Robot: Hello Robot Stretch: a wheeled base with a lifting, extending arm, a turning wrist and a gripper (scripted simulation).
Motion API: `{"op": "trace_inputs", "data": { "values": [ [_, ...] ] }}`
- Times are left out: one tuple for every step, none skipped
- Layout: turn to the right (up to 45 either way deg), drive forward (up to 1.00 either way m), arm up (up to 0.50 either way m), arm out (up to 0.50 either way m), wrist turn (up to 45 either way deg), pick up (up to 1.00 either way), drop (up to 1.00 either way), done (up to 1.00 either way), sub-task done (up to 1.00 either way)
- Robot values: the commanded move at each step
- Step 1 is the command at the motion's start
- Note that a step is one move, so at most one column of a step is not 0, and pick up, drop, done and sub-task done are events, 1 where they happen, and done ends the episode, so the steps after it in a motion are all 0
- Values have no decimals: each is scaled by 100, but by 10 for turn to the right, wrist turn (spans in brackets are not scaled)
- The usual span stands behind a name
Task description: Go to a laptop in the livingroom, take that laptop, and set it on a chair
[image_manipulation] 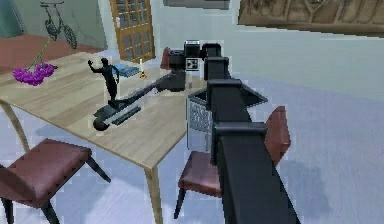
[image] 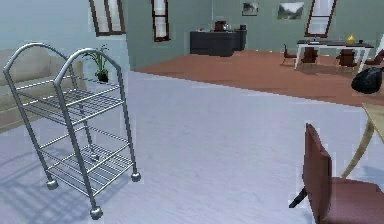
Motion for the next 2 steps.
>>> {"op": "trace_inputs", "data": {
  "values": [
    [0, 0, 0, 0, -390, 0, 0, 0, 0],
    [0, 0, 0, -38, 0, 0, 0, 0, 0]
  ]
}}
